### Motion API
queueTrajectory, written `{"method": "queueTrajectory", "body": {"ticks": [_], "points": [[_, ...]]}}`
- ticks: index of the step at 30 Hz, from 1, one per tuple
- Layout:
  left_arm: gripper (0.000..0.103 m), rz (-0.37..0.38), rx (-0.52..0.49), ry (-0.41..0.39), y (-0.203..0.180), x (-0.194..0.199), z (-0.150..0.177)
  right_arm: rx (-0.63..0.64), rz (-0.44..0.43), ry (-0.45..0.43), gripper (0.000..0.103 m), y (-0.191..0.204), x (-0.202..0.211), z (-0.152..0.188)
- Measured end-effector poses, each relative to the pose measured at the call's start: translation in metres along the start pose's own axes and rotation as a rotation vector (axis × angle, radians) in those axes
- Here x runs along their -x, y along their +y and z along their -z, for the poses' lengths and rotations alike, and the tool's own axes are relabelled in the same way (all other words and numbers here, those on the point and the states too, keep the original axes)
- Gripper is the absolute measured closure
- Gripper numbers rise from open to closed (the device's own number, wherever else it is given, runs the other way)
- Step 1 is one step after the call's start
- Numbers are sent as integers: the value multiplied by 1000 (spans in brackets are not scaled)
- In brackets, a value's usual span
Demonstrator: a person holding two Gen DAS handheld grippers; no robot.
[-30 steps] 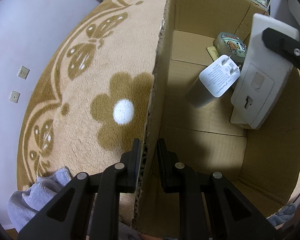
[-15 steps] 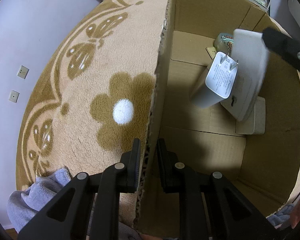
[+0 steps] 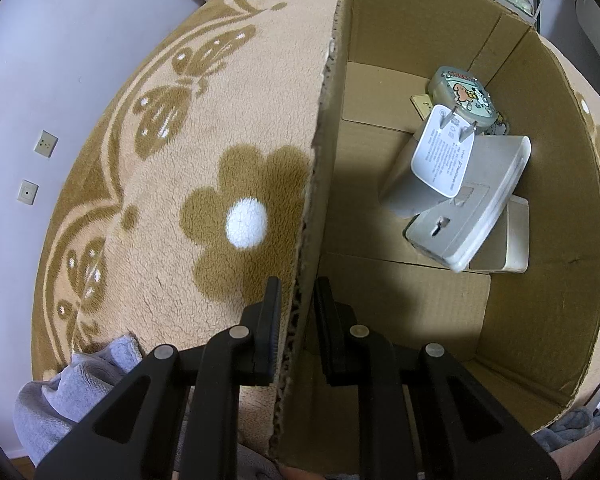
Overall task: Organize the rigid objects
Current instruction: 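Return the right gripper to the items and grasp the black car keys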
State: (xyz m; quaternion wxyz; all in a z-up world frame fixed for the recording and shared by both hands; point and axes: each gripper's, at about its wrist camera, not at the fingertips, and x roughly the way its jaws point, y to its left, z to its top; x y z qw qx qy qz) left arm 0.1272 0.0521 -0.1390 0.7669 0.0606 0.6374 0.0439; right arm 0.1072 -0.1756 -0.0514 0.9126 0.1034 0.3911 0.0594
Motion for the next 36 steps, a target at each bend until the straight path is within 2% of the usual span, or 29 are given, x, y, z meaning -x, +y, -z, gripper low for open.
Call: {"method": "queueTrajectory", "body": {"ticks": [4, 6, 16, 21, 32, 36], "points": [[87, 0, 0, 0, 0, 0, 0, -9, 40, 11, 9, -23, 0, 2], [87, 1, 1, 1, 0, 0, 0, -27, 60, 20, 2, -34, -2, 5], [87, 1, 0, 1, 0, 1, 0, -122, 116, 124, 1, -80, -27, 34], [86, 1, 1, 0, 0, 1, 0, -152, 151, 173, 1, -93, -43, 48], [87, 0, -1, 0, 0, 2, 0, -199, 130, 291, 1, -104, -80, 80], [87, 1, 1, 1, 0, 2, 0, -193, 167, 323, 1, -105, -87, 87]]}}
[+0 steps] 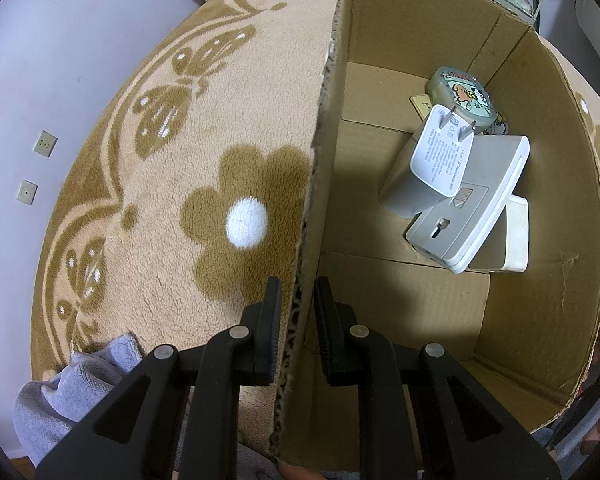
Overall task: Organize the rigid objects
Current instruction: 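Return the right gripper to the items and grasp the black car keys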
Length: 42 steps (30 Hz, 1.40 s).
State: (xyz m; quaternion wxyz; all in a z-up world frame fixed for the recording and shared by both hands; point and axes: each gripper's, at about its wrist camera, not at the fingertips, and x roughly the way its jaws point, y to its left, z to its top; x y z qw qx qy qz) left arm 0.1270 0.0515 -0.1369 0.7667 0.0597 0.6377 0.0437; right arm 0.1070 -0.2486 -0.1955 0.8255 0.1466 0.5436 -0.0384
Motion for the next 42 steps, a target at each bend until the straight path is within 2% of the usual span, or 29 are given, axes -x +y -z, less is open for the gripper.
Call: {"method": "queueTrajectory", "body": {"ticks": [7, 10, 14, 21, 26, 29, 37, 39, 42], "points": [[87, 0, 0, 0, 0, 0, 0, 43, 50, -1, 2, 6, -7, 2], [87, 0, 0, 0, 0, 0, 0, 74, 90, -1, 7, 11, -8, 4], [87, 0, 0, 0, 0, 0, 0, 103, 100, 0, 18, 15, -6, 4], [87, 0, 0, 0, 0, 0, 0, 78, 68, -7, 40, 15, -5, 5], [87, -2, -4, -3, 0, -1, 0, 80, 60, -27, 46, 12, -3, 4], [87, 1, -3, -3, 0, -1, 0, 64, 56, -51, 54, 11, 2, 5], [87, 2, -3, -4, 1, 0, 0, 5, -28, -68, 57, 3, 12, 6], [87, 2, -3, -4, 1, 0, 0, 18, -58, -76, 64, 7, 15, 6], [87, 0, -4, -5, 1, -1, 0, 49, -98, -82, 66, 18, 15, 4]]}}
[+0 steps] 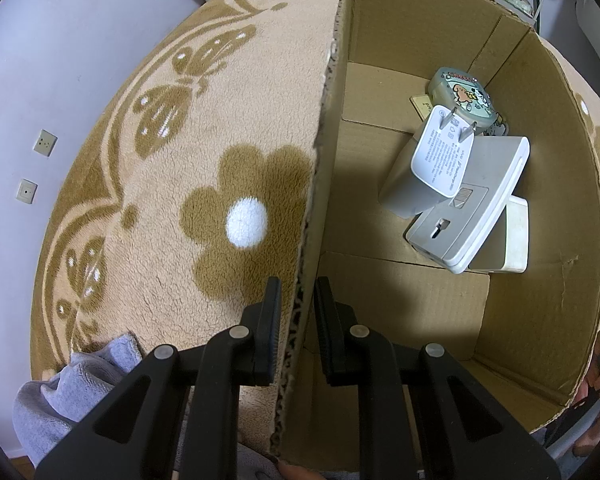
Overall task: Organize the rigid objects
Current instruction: 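Return the right gripper to the items and grasp the black car keys, then carry the car keys over the box and drop them inside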
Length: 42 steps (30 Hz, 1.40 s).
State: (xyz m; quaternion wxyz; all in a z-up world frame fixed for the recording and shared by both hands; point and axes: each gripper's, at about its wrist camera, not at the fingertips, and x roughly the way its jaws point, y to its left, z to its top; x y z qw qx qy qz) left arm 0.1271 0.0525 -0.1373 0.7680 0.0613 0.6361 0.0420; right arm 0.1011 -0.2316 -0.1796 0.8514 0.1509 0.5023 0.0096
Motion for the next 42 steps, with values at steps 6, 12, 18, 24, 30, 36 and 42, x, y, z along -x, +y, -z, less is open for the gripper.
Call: {"method": "queueTrajectory", "body": {"ticks": [6, 12, 18, 24, 30, 36, 42], "points": [[86, 0, 0, 0, 0, 0, 0, 14, -1, -21, 66, 11, 3, 2], [86, 0, 0, 0, 1, 0, 0, 13, -20, -47, 66, 13, 14, -2], [86, -1, -1, 0, 0, 0, 0, 30, -49, -91, 66, 21, 33, -8], [86, -2, -1, 0, 1, 0, 0, 63, -103, -151, 66, 40, 57, -18], [86, -3, -2, -1, 0, -1, 0, 104, -149, -223, 66, 60, 82, -27], [87, -6, -4, 0, 0, -1, -1, 167, -212, -278, 66, 89, 102, -33], [87, -9, -4, 1, -2, -1, -1, 212, -251, -266, 66, 111, 98, -34]]}}
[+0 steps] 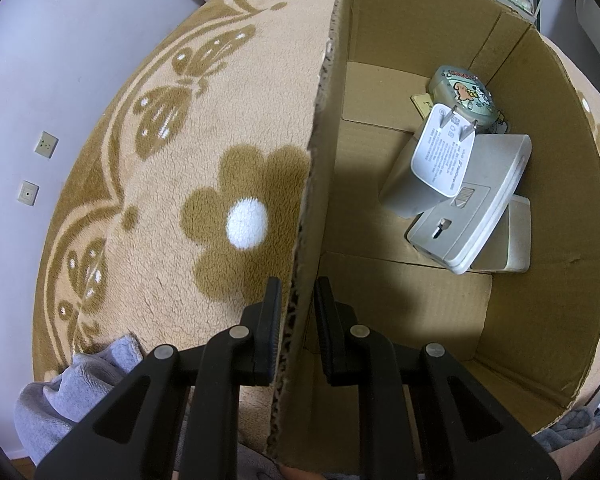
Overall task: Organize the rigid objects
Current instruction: 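Carry the car keys over the box and drop them inside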
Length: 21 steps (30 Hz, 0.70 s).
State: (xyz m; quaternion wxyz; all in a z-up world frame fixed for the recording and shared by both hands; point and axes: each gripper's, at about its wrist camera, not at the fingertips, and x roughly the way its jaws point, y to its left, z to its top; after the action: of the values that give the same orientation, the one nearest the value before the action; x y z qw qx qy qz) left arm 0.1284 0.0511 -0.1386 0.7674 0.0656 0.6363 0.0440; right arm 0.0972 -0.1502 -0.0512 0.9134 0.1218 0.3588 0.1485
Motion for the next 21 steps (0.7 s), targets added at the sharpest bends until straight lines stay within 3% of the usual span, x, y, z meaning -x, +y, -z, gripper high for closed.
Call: {"method": "queueTrajectory", "body": {"ticks": [9, 21], "points": [[87, -9, -10, -4, -2, -1, 0, 10, -14, 95, 66, 7, -34, 14], [87, -1, -10, -10, -3, 1, 1, 58, 57, 140, 66, 13, -42, 30]]}}
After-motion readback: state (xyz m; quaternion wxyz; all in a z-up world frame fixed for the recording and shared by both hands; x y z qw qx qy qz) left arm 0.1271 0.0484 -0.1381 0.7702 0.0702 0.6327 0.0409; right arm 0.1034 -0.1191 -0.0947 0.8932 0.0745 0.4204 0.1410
